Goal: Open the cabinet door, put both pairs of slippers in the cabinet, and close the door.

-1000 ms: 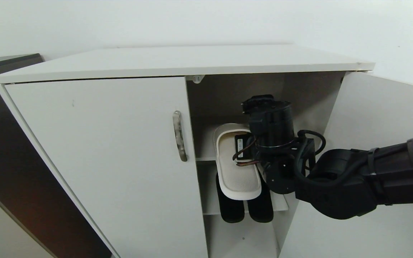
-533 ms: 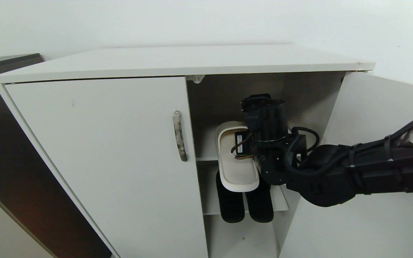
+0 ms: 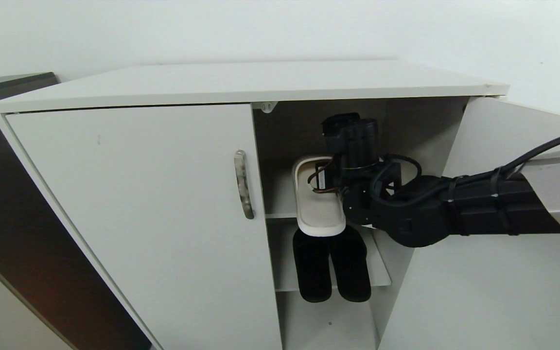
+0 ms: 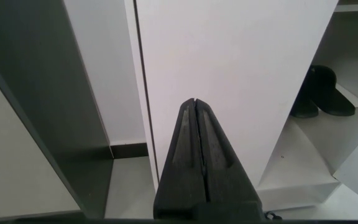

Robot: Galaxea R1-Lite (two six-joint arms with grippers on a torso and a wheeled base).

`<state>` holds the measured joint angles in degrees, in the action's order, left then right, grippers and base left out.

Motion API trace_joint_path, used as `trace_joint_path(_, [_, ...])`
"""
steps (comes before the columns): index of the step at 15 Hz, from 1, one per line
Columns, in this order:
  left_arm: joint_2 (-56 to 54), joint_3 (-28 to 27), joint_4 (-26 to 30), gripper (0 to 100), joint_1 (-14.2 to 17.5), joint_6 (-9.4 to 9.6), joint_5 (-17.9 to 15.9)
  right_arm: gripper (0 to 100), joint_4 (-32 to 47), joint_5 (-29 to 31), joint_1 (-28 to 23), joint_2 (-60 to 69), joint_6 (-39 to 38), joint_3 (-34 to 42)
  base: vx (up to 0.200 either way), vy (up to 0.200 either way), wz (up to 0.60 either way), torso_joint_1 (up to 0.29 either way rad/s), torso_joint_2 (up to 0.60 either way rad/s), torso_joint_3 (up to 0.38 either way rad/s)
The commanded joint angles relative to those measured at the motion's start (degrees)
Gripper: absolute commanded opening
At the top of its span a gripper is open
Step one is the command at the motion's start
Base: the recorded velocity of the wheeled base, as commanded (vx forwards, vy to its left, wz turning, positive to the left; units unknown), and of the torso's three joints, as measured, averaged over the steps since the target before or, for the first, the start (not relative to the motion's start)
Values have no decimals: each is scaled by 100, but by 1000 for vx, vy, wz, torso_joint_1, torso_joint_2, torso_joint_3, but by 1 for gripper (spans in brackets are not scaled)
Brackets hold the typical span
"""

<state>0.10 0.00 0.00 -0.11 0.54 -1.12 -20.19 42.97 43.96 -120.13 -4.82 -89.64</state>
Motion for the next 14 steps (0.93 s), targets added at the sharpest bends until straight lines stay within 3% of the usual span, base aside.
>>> trace_joint_path(1, [8, 0, 0, 0, 2, -1, -2, 0, 15, 1, -45, -231, 7, -291, 0, 0, 0, 0, 0, 0])
trace_joint_path(14, [8, 0, 0, 0, 2, -1, 7, 0, 103, -8, -168, -406, 16, -414, 0, 0, 0, 0, 0, 0])
